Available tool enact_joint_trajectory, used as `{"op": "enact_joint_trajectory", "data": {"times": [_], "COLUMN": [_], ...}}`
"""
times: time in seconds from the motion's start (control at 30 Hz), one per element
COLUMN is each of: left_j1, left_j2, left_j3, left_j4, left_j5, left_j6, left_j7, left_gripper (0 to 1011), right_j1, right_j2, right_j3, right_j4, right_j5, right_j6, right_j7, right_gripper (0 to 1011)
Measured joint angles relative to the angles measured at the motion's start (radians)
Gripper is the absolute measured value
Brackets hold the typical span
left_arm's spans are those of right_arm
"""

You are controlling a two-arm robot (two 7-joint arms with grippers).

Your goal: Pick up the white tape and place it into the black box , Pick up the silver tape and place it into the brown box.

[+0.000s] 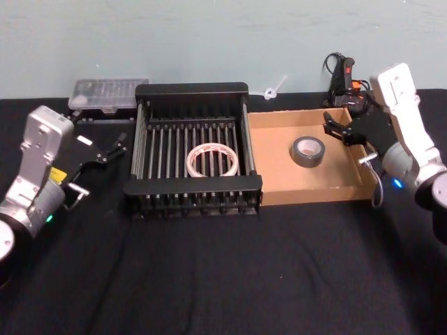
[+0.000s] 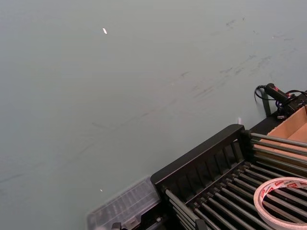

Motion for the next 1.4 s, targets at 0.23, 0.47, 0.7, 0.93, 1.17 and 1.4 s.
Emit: {"op": "enact_joint_trajectory", "data": {"times": [0.23, 0.47, 0.7, 0.93, 1.17, 1.4], "left_j1": [0.0, 0.0, 0.0, 0.0, 0.0, 0.0], "left_j2": [0.0, 0.0, 0.0, 0.0, 0.0, 0.0], "left_j3": [0.0, 0.0, 0.0, 0.0, 0.0, 0.0], "left_j4": [0.0, 0.0, 0.0, 0.0, 0.0, 0.0], "left_j5": [0.0, 0.0, 0.0, 0.0, 0.0, 0.0], "left_j6": [0.0, 0.0, 0.0, 0.0, 0.0, 0.0], "left_j7": [0.0, 0.0, 0.0, 0.0, 0.0, 0.0], "left_gripper": [1001, 1002, 1001, 1002, 1001, 1001], "right_j1": [-0.061, -0.085, -0.092, -0.092, -0.093, -0.093], "right_j2": [-0.022, -0.039, -0.05, -0.051, -0.05, -0.05], "right_j3": [0.042, 0.071, 0.093, 0.094, 0.093, 0.092], "right_j4": [-0.003, 0.005, 0.004, 0.002, 0.002, 0.002], "right_j5": [-0.001, -0.002, -0.009, -0.011, -0.012, -0.012], "right_j6": [-0.043, -0.058, -0.07, -0.071, -0.072, -0.072], "right_j7": [-0.037, -0.047, -0.043, -0.042, -0.044, -0.044], "right_gripper": [1003, 1003, 1003, 1003, 1002, 1002]}}
